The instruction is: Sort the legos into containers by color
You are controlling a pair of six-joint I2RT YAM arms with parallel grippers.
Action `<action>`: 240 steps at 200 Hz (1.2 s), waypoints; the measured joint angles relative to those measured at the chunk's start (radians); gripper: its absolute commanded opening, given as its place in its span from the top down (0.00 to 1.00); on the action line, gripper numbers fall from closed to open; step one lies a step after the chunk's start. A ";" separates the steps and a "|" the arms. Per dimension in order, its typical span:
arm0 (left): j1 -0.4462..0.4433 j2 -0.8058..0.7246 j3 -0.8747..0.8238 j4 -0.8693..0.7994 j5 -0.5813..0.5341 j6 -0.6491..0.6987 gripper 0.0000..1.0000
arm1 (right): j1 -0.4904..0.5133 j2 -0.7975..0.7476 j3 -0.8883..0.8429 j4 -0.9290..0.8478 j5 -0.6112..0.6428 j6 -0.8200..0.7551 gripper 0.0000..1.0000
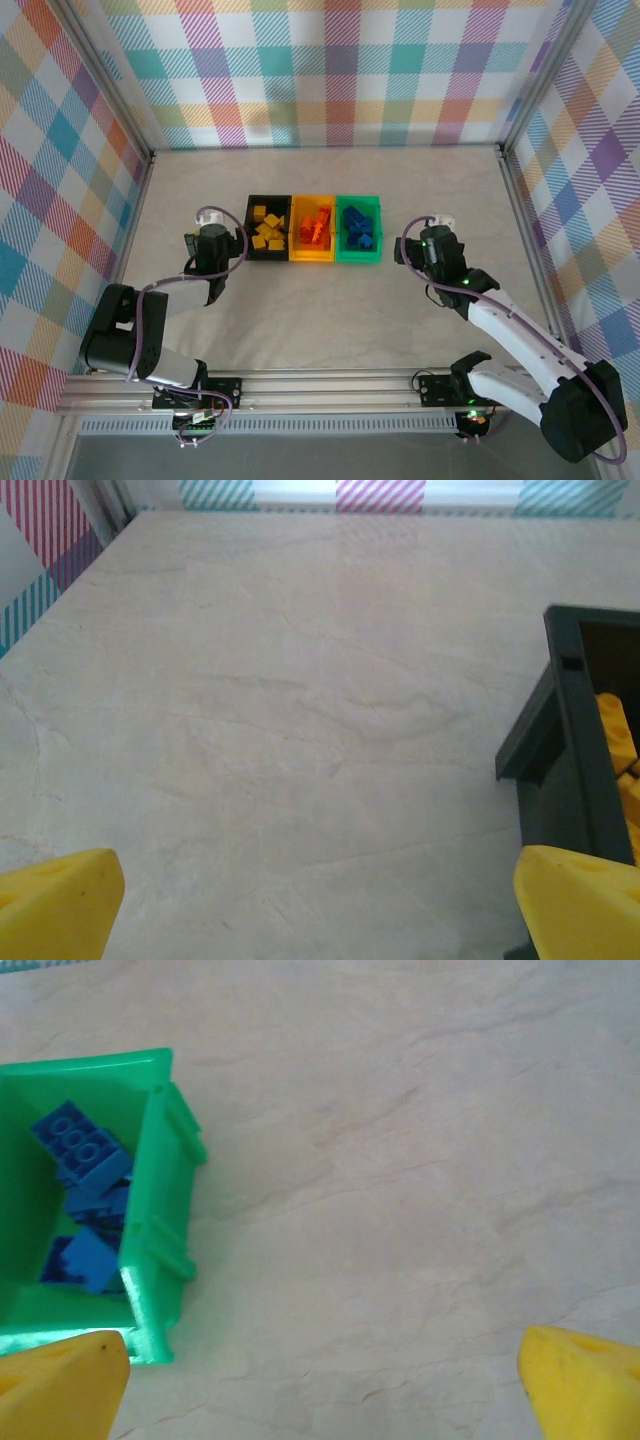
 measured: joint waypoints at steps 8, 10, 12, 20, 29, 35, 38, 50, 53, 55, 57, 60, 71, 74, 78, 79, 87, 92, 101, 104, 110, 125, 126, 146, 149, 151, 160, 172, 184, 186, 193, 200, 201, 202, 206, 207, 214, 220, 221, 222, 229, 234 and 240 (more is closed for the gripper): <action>0.015 0.015 -0.023 0.065 0.023 0.002 0.00 | -0.021 0.000 -0.022 0.037 0.008 -0.023 0.00; 0.019 0.019 -0.029 0.084 0.030 0.003 0.00 | -0.026 0.000 -0.028 0.048 0.009 -0.029 0.00; 0.022 0.023 -0.035 0.101 0.036 0.002 0.00 | -0.031 0.000 -0.034 0.058 0.011 -0.034 0.00; 0.032 0.047 -0.060 0.181 0.056 -0.002 0.00 | -0.058 0.000 -0.059 0.103 0.019 -0.058 0.00; 0.042 0.067 -0.069 0.233 0.076 -0.008 0.00 | -0.091 0.002 -0.093 0.172 0.026 -0.091 0.00; 0.048 0.073 -0.069 0.243 0.090 -0.006 0.00 | -0.111 0.010 -0.118 0.226 0.030 -0.116 0.00; 0.051 0.075 -0.069 0.248 0.096 -0.006 0.00 | -0.120 0.015 -0.129 0.251 0.033 -0.127 0.00; 0.061 0.082 -0.069 0.257 0.103 -0.009 0.00 | -0.158 0.066 -0.166 0.365 0.032 -0.182 0.00; 0.063 0.082 -0.069 0.259 0.102 -0.011 0.00 | -0.169 0.084 -0.175 0.397 0.032 -0.196 0.00; 0.065 0.083 -0.070 0.260 0.102 -0.012 0.00 | -0.173 0.097 -0.178 0.413 0.031 -0.203 0.00; 0.066 0.083 -0.070 0.261 0.102 -0.012 0.00 | -0.179 0.112 -0.182 0.433 0.029 -0.213 0.00; 0.067 0.083 -0.071 0.263 0.101 -0.013 0.00 | -0.187 0.131 -0.188 0.461 0.026 -0.224 0.00; 0.071 0.083 -0.074 0.267 0.095 -0.016 0.00 | -0.220 0.230 -0.208 0.578 0.000 -0.269 0.00; 0.071 0.083 -0.075 0.267 0.094 -0.018 0.00 | -0.228 0.253 -0.213 0.603 -0.008 -0.277 0.00; 0.071 0.083 -0.075 0.266 0.090 -0.018 0.00 | -0.240 0.287 -0.219 0.640 -0.020 -0.289 0.00; 0.072 0.083 -0.076 0.266 0.089 -0.019 0.00 | -0.241 0.292 -0.220 0.646 -0.022 -0.291 0.00; 0.072 0.084 -0.078 0.264 0.086 -0.019 0.00 | -0.261 0.356 -0.228 0.708 -0.046 -0.312 0.00; 0.072 0.085 -0.079 0.261 0.085 -0.019 0.00 | -0.270 0.385 -0.231 0.735 -0.063 -0.323 0.00; 0.072 0.087 -0.080 0.254 0.082 -0.019 0.00 | -0.286 0.421 -0.239 0.788 -0.092 -0.335 0.00; 0.072 0.087 -0.080 0.252 0.081 -0.019 0.00 | -0.290 0.433 -0.242 0.809 -0.102 -0.337 0.00; 0.072 0.089 -0.081 0.250 0.079 -0.019 0.00 | -0.299 0.457 -0.248 0.863 -0.120 -0.343 0.00; 0.072 0.090 -0.082 0.248 0.079 -0.019 0.00 | -0.322 0.487 -0.250 0.916 -0.170 -0.346 0.00; 0.072 0.090 -0.082 0.249 0.079 -0.019 0.00 | -0.323 0.487 -0.250 0.917 -0.173 -0.346 0.00; 0.072 0.091 -0.082 0.248 0.079 -0.019 0.00 | -0.376 0.530 -0.251 1.014 -0.233 -0.332 0.00; 0.072 0.091 -0.082 0.248 0.079 -0.019 0.00 | -0.381 0.535 -0.251 1.020 -0.237 -0.330 0.00; 0.072 0.092 -0.082 0.248 0.079 -0.019 0.00 | -0.385 0.536 -0.251 1.020 -0.240 -0.327 0.00; 0.072 0.092 -0.082 0.247 0.079 -0.019 0.00 | -0.400 0.543 -0.251 1.030 -0.249 -0.321 0.00; 0.072 0.095 -0.082 0.248 0.079 -0.019 0.00 | -0.408 0.546 -0.251 1.039 -0.258 -0.314 0.00; 0.072 0.095 -0.082 0.247 0.079 -0.019 0.00 | -0.408 0.546 -0.251 1.047 -0.267 -0.311 0.00; 0.072 0.095 -0.082 0.247 0.079 -0.019 0.00 | -0.408 0.546 -0.251 1.047 -0.269 -0.311 0.00; 0.072 0.095 -0.082 0.247 0.079 -0.019 0.00 | -0.408 0.546 -0.251 1.050 -0.273 -0.311 0.00; 0.072 0.095 -0.083 0.247 0.079 -0.019 0.00 | -0.408 0.546 -0.251 1.052 -0.275 -0.310 0.00; 0.072 0.095 -0.083 0.247 0.079 -0.019 0.00 | -0.408 0.546 -0.251 1.052 -0.276 -0.310 0.00; 0.072 0.095 -0.083 0.247 0.079 -0.019 0.00 | -0.408 0.546 -0.251 1.052 -0.276 -0.310 0.00; 0.072 0.095 -0.083 0.247 0.079 -0.019 0.00 | -0.408 0.546 -0.251 1.054 -0.276 -0.307 0.00; 0.072 0.095 -0.083 0.247 0.079 -0.019 0.00 | -0.408 0.546 -0.251 1.054 -0.277 -0.307 0.00; 0.072 0.095 -0.083 0.247 0.079 -0.019 0.00 | -0.408 0.546 -0.251 1.059 -0.276 -0.303 0.00; 0.072 0.095 -0.083 0.247 0.079 -0.019 0.00 | -0.408 0.546 -0.252 1.064 -0.276 -0.303 0.00; 0.072 0.095 -0.083 0.247 0.079 -0.019 0.00 | -0.408 0.546 -0.252 1.065 -0.276 -0.302 0.00; 0.072 0.095 -0.083 0.247 0.079 -0.019 0.00 | -0.408 0.546 -0.252 1.066 -0.276 -0.302 0.00; 0.072 0.095 -0.083 0.247 0.079 -0.019 0.00 | -0.408 0.546 -0.252 1.072 -0.276 -0.299 0.00; 0.072 0.095 -0.083 0.247 0.079 -0.019 0.00 | -0.408 0.546 -0.252 1.077 -0.276 -0.298 0.00; 0.072 0.095 -0.083 0.247 0.080 -0.019 0.00 | -0.408 0.546 -0.252 1.078 -0.276 -0.296 0.00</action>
